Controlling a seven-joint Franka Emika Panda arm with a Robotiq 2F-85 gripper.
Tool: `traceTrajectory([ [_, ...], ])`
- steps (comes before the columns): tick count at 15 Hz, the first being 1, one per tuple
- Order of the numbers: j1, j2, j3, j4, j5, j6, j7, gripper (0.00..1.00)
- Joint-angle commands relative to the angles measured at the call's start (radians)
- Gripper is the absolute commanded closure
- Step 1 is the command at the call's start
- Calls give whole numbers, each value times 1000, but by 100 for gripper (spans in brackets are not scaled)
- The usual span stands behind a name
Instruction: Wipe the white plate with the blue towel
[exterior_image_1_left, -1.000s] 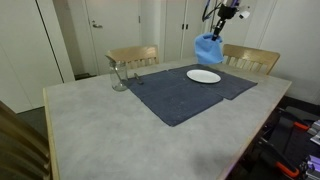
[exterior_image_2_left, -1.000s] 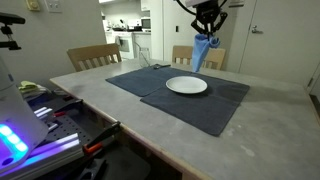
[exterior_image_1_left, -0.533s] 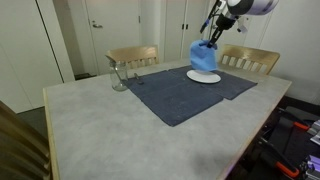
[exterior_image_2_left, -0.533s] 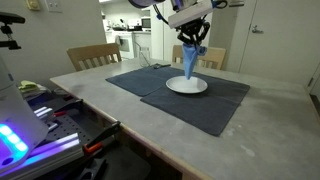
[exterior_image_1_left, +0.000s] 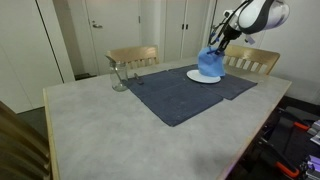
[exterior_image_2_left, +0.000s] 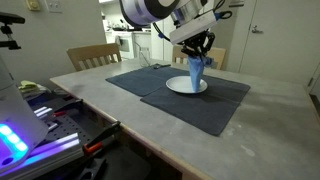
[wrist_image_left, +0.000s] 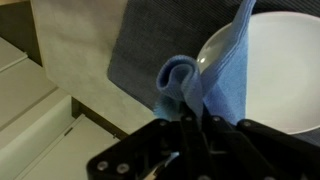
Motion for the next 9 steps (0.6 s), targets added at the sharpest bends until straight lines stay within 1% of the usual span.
traceTrajectory([
  [1, 120, 114, -118, 14, 60, 124, 6, 98],
  [2, 152, 133, -137, 11, 85, 120, 5, 98],
  [6, 218, 189, -137, -1, 146, 113, 26, 98],
  [7, 230, 202, -145, 0, 112, 118, 75, 98],
  [9, 254, 225, -152, 3, 115, 137, 119, 98],
])
